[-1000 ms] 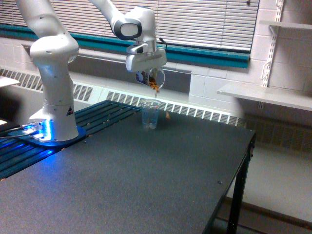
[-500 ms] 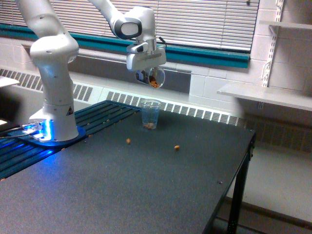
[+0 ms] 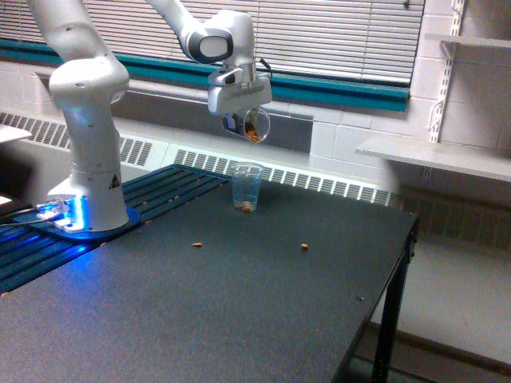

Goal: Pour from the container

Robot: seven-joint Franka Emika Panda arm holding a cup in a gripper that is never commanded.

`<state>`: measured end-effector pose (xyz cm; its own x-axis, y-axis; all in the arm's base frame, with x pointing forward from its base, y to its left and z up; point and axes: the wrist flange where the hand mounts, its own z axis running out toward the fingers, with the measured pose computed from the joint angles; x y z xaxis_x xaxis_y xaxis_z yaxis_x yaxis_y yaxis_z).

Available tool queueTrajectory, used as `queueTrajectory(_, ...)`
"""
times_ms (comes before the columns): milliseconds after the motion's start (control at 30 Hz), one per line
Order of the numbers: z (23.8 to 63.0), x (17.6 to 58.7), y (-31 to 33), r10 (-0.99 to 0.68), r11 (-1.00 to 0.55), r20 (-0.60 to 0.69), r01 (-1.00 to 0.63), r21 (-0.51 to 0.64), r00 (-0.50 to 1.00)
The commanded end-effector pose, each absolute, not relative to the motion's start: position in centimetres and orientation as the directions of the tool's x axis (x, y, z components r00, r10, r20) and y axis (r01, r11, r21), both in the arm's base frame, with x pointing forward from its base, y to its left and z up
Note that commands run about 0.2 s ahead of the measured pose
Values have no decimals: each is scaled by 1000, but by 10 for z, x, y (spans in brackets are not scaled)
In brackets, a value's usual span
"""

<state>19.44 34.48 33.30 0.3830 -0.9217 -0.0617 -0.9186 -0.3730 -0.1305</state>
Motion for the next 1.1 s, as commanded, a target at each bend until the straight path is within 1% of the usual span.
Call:
queueTrajectory(33, 332, 193, 349, -932, -343, -76, -930, -134, 355)
queueTrajectory(633, 320, 190, 339, -951, -282, -95, -952, -117, 293)
queueTrajectory(1100, 313, 190, 331, -956, -247, -135, -962, -113, 261)
